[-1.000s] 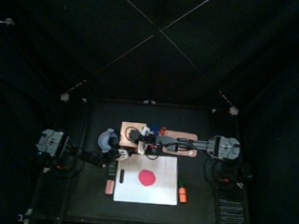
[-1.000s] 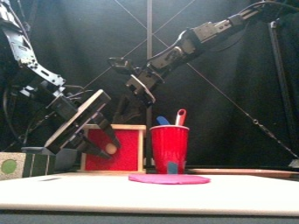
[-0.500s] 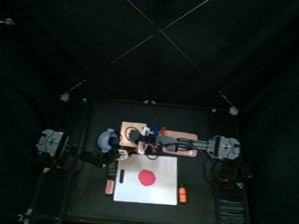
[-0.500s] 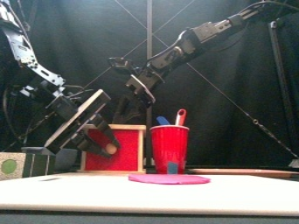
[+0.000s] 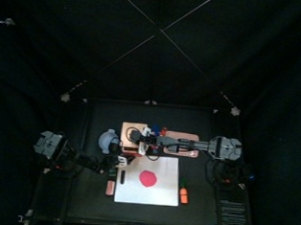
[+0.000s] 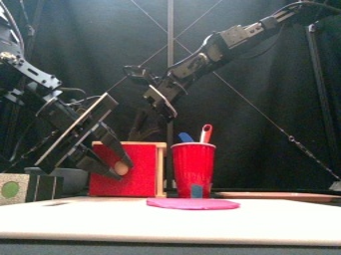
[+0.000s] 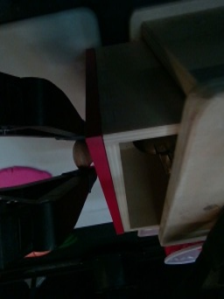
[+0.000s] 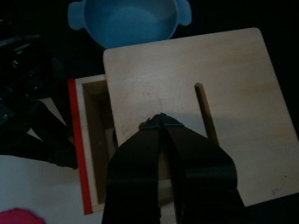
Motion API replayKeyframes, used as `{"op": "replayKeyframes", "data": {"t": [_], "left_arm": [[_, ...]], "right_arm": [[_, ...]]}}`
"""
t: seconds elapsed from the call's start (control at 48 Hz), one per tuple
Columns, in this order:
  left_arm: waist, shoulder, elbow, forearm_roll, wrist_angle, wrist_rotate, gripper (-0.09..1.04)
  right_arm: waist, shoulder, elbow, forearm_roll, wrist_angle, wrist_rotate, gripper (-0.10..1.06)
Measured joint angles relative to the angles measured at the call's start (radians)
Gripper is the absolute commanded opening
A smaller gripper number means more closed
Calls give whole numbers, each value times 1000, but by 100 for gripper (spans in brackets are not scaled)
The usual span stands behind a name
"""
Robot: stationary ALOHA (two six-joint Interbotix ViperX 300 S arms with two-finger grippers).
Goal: Get the cutter from the drawer then cut the dough then place the extra dough in the bowl
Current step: Open the drawer
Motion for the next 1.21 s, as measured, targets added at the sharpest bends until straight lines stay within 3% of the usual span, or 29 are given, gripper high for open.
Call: {"op": "replayKeyframes", "data": {"t": [0.312,1.208], "left_arm": [[-44,0,-8,-29,8,0,50],[-52,0,-17,-28,51,-2,50]], "right_arm": [[0,-2,0,0,0,0,5],[0,0,0,2,0,0,5]]}}
